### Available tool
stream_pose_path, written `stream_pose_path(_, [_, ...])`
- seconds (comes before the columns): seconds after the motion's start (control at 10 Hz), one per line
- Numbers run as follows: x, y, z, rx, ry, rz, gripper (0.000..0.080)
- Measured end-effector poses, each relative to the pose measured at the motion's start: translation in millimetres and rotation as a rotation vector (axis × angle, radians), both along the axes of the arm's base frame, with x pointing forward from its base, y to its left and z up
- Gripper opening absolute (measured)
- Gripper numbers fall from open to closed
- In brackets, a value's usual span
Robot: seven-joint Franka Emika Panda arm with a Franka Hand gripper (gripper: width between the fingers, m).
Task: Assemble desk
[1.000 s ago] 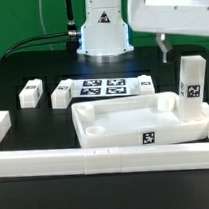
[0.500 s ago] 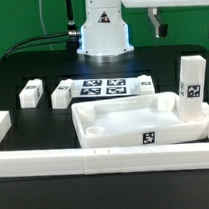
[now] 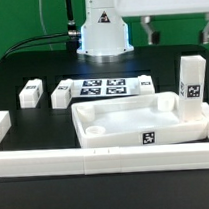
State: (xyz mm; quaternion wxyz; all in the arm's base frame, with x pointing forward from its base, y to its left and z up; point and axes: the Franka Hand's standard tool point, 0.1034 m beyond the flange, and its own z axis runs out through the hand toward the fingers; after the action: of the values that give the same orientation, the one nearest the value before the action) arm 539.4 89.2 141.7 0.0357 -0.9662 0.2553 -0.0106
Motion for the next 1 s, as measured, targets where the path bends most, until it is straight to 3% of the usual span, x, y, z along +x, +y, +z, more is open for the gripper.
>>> stream_pose_path(0.1, [-23.3, -6.6, -13.3, 0.010, 0.000, -0.010, 0.0649])
stream_pose_path(0.3, [-42.5, -8.6, -36.6, -0.007, -0.028, -0.001, 0.0649])
stream_pose_path(0.6, [-42.6, -9.1, -34.5, 0.010, 0.023, 0.017, 0.0649])
stream_pose_path(0.7, [-48.1, -12.3, -35.6, 0.044, 0.101, 0.036, 0.0649])
stream_pose_path(0.8, [-46.7, -17.1, -42.8, 0.042, 0.093, 0.118, 0.0649])
stream_pose_path(1.0, [-63.8, -26.3, -56.7, 0.090, 0.194, 0.239, 0.0649])
